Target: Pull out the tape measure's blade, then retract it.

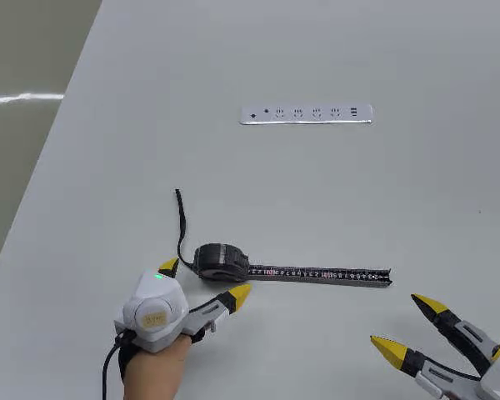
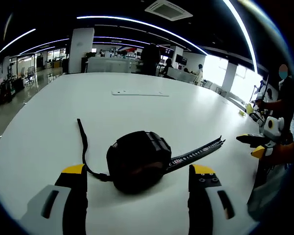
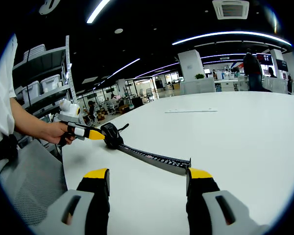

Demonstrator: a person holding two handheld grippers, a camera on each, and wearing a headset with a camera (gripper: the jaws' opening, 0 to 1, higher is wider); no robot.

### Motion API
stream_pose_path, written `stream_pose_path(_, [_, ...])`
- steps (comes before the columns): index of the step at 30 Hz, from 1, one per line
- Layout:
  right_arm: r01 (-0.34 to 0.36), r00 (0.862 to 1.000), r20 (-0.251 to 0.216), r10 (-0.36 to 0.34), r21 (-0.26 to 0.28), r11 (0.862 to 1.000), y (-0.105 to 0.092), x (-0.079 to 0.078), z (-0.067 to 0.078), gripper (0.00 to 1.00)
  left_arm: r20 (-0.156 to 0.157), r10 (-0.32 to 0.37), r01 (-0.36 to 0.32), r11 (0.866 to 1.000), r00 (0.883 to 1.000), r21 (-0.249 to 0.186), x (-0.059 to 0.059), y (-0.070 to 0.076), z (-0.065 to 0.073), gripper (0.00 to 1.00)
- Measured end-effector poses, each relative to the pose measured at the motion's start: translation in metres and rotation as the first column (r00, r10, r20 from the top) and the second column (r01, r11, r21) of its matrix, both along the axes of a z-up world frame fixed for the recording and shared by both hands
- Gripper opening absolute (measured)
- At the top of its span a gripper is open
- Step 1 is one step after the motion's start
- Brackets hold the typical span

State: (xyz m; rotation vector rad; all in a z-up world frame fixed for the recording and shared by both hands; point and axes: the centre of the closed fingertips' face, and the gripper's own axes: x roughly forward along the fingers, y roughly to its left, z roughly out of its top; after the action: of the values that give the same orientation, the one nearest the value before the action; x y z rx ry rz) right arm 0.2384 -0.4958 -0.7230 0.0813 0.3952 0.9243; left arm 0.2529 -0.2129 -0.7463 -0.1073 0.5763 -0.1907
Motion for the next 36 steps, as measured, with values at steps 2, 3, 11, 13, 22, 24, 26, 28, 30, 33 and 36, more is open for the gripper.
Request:
stream_pose_path(2, [-0.001,1.000,-0.002,0.001,-0.001,1.000,0.001,0.001,-0.001,0.64,0.000,0.002,-0.002,1.000,1.000,0.001,0.002,0.000,0.000,0.84])
stream_pose_path(3, [-0.001,1.000,-0.004,0.001,0.002,1.000,0.001,0.002,-0.001,0.64,0.000,0.012,-0.012,1.000,1.000,-0.002,0.003,0.000,0.000,0.84])
stream_pose_path(11, [-0.013,1.000,-0.009,0.013,0.000,1.000,0.005,0.007,-0.004,0.64,0.002,0.032,-0.032,0.999,0.999,0.008,0.012,-0.003,-0.001,0.84])
stream_pose_path(13, [-0.015,1.000,-0.008,0.015,-0.001,1.000,0.005,0.009,-0.004,0.64,-0.008,0.043,-0.043,0.999,0.999,0.009,0.013,-0.003,-0.003,0.84])
stream_pose_path(22, [-0.018,1.000,-0.011,0.018,-0.005,1.000,0.004,0.014,-0.007,0.63,-0.018,0.065,-0.065,0.998,0.998,-0.003,0.016,-0.007,-0.008,0.83])
stream_pose_path(24, [-0.023,1.000,-0.012,0.023,-0.010,1.000,0.004,0.015,-0.009,0.63,-0.020,0.070,-0.070,0.998,0.997,-0.006,0.018,-0.007,-0.008,0.83])
stream_pose_path(26, [-0.024,1.000,-0.014,0.023,-0.011,1.000,0.003,0.016,-0.011,0.63,-0.023,0.080,-0.081,0.997,0.996,-0.010,0.019,-0.007,-0.009,0.83])
stream_pose_path(28, [-0.025,1.000,-0.016,0.025,-0.011,1.000,0.004,0.017,-0.010,0.63,-0.024,0.091,-0.092,0.996,0.996,-0.022,0.021,-0.008,-0.008,0.83])
stream_pose_path(30, [-0.026,1.000,-0.017,0.026,-0.012,1.000,0.004,0.017,-0.011,0.62,-0.028,0.091,-0.092,0.996,0.995,-0.009,0.023,-0.009,-0.009,0.82])
stream_pose_path(33, [-0.025,1.000,-0.019,0.025,-0.013,1.000,0.003,0.019,-0.011,0.62,-0.040,0.107,-0.108,0.994,0.993,-0.023,0.023,-0.009,-0.011,0.81])
stream_pose_path(36, [-0.018,1.000,-0.019,0.018,-0.012,1.000,0.002,0.020,-0.011,0.61,-0.035,0.123,-0.124,0.992,0.992,-0.022,0.025,-0.008,-0.012,0.80])
